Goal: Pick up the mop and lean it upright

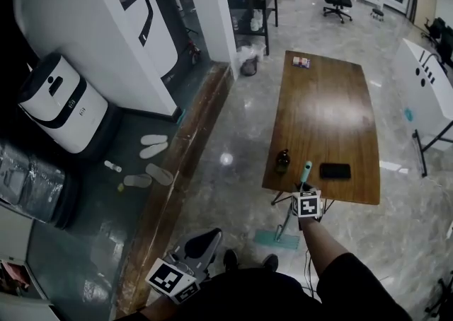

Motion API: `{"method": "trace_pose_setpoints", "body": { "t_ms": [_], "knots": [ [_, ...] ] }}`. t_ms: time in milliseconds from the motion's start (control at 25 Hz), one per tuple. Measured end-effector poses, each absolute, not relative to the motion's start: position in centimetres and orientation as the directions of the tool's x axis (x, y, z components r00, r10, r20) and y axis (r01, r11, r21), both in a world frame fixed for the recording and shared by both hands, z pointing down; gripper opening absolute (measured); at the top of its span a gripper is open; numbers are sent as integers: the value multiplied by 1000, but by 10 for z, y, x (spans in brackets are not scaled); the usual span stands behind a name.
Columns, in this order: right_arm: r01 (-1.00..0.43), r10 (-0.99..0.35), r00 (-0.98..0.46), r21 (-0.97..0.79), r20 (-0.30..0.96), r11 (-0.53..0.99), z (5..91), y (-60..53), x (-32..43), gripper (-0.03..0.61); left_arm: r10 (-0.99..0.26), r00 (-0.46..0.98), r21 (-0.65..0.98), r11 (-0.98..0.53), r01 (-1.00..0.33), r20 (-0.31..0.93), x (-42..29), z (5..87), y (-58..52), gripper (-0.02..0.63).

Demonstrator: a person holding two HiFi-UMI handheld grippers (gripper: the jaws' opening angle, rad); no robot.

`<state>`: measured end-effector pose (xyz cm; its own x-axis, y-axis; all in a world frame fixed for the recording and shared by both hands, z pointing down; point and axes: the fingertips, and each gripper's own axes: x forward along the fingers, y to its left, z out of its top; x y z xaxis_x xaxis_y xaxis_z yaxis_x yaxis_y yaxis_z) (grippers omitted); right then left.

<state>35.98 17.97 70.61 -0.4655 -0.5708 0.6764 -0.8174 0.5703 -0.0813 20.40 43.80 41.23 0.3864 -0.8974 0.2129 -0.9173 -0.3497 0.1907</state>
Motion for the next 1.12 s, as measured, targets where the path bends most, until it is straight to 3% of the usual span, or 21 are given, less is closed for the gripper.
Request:
{"method": "trace_pose_setpoints", "body": {
  "t_ms": [480,1120],
  "knots": [
    [-757,-543,-567,-133,619,639,661,284,366,102,-877,464,197,-437,-878,123,213,399,434,18],
    [-678,-587,-709,-149,392,720,507,327,328,101,-849,526,240,-501,-832,52,219,392,428,18]
  ]
}}
